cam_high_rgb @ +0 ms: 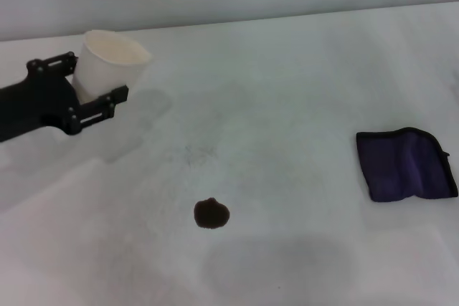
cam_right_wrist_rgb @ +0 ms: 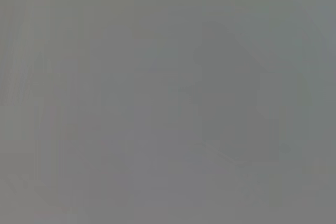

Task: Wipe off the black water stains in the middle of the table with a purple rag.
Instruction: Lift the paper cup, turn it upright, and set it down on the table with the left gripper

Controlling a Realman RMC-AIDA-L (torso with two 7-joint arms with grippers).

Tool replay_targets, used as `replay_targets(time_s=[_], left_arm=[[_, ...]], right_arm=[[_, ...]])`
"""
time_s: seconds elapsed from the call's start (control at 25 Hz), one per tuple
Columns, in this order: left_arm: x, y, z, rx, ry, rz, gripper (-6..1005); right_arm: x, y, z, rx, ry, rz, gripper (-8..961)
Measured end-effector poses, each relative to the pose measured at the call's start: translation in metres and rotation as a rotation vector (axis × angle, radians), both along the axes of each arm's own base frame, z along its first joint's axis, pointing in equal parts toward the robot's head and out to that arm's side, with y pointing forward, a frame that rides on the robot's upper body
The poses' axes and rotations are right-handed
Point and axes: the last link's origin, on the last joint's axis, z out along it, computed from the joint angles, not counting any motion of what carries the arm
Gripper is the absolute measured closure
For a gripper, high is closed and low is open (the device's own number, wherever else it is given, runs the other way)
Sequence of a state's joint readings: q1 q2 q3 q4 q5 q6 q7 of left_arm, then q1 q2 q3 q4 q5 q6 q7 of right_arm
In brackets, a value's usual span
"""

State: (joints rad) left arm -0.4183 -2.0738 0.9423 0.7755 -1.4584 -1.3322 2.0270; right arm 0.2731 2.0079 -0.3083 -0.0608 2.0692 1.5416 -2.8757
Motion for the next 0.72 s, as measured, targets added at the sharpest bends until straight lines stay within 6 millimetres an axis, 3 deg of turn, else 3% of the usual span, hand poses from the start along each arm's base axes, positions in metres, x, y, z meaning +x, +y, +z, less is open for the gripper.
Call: replay_targets(time_s=[0.28, 0.52, 0.72], left_arm=[[-0.023, -0.018, -0.029, 0.069, -0.112, 0.048, 365], [-0.044, -0.046, -0.052, 0.178, -0.134, 0.063, 364], [-0.055, -0.058, -0.058, 0.208, -0.152, 0.126, 364]], right_arm=[[0.000, 0.003, 0.005, 0.004, -0.024, 0.003, 294], [-0.002, 0.004, 0.006, -0.016, -0.041, 0.023, 293], [-0.001, 0.000, 0.005, -0.021, -0.042, 0.024, 293]])
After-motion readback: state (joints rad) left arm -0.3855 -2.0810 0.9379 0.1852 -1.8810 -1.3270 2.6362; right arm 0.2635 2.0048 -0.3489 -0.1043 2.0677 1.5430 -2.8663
